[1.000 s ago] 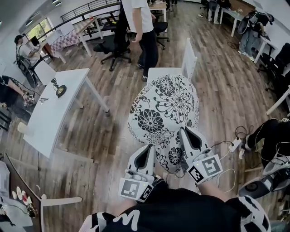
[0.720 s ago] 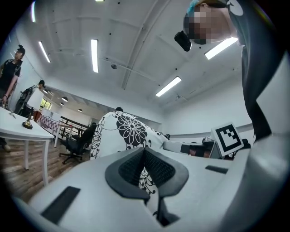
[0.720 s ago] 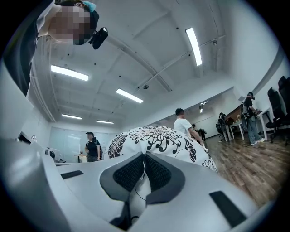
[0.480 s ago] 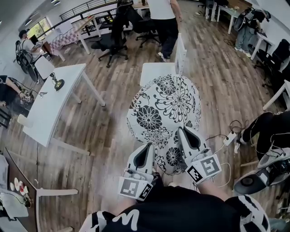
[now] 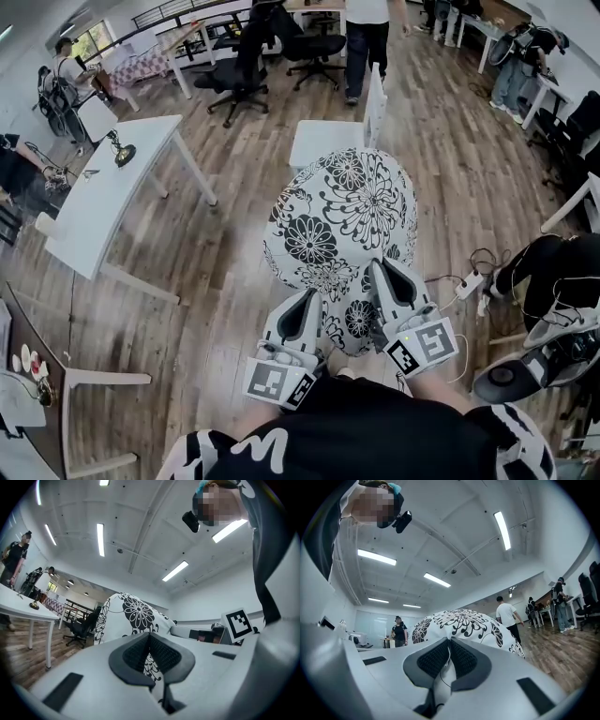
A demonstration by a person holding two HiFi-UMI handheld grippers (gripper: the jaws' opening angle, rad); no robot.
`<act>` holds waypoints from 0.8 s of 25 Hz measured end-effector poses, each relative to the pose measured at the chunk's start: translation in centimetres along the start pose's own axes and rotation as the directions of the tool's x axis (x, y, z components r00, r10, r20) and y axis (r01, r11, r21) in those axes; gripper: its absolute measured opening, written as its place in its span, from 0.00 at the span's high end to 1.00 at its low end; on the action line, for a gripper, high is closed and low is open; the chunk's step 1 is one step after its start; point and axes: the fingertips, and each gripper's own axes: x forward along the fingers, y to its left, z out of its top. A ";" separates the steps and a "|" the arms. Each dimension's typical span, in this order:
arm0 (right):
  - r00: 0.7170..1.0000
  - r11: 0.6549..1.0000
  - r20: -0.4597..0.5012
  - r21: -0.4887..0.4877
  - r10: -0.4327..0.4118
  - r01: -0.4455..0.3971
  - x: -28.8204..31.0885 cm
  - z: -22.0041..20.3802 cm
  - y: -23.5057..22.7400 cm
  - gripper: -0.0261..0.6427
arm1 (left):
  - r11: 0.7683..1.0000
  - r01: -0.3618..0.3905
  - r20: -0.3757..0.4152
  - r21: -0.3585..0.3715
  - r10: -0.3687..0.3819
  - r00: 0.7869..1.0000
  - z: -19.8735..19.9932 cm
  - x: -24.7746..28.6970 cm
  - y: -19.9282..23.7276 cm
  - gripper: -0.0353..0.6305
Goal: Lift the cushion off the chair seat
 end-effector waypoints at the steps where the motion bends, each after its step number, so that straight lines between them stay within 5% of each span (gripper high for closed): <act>1: 1.000 1.000 -0.003 0.003 0.000 0.000 -0.1 0.0 0.1 0.92 | 1.000 -0.001 0.001 -0.002 0.001 1.000 0.1 -0.1 0.0 0.94; 20: 1.000 1.000 0.000 -0.004 -0.011 0.011 -0.4 0.6 0.4 0.92 | 1.000 0.008 -0.004 -0.001 -0.008 1.000 0.5 -0.4 -0.3 0.94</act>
